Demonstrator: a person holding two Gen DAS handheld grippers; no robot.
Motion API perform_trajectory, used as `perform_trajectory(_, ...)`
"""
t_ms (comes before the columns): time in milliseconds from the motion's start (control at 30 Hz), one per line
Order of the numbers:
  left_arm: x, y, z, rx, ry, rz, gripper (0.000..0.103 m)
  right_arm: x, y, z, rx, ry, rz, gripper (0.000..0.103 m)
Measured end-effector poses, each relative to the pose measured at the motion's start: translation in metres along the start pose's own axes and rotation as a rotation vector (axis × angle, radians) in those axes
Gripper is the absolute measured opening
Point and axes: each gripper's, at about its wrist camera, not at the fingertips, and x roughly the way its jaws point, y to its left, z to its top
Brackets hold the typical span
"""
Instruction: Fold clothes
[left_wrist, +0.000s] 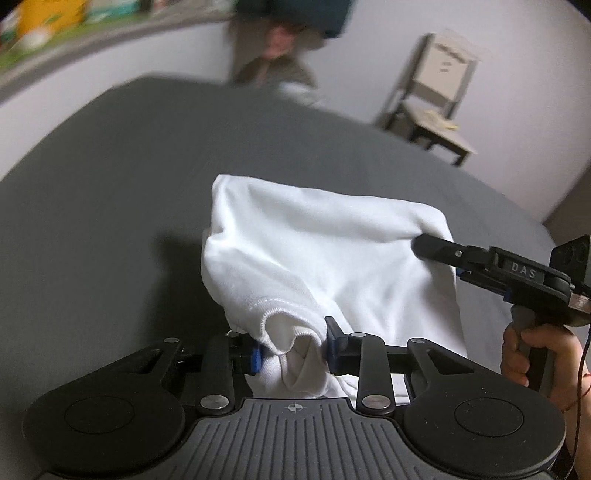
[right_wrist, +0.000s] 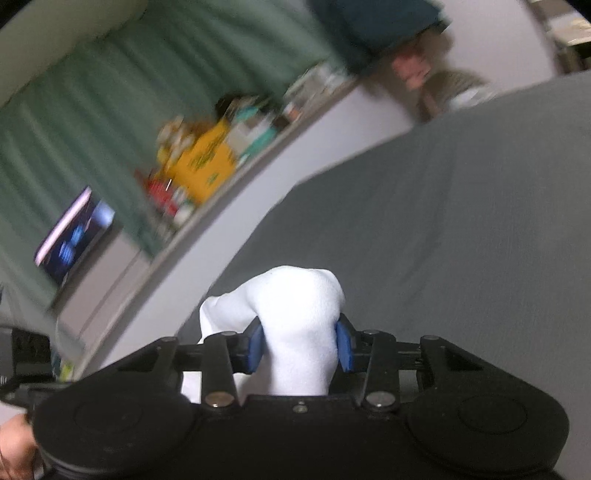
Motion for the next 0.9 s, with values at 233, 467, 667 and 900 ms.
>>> perform_trajectory(233, 0.055, -0.095, 0.058, 0.102, -0.09, -0.156, 0.032, -0.068, -0.051, 0.046, -0.022, -0.202, -0.208, 0.038)
perform_trajectory(467, 0.132, -0.143, 0.063, 0.115, -0.052, -0.151, 0.032, -0.075, -0.113, 0.05, 0.045, -0.239, -0.42, 0.039)
perform_trajectory(667, 0.151, -0.124, 0.045, 0.005, -0.025, -0.123, 0.072, -0.055, -0.122, 0.039, 0.07, -0.189, -0.547, 0.048)
perform_trajectory(900, 0.148, -0.108, 0.033, -0.035, -0.028, -0.118, 0.09, -0.055, -0.114, 0.029, 0.088, -0.204, -0.63, 0.077)
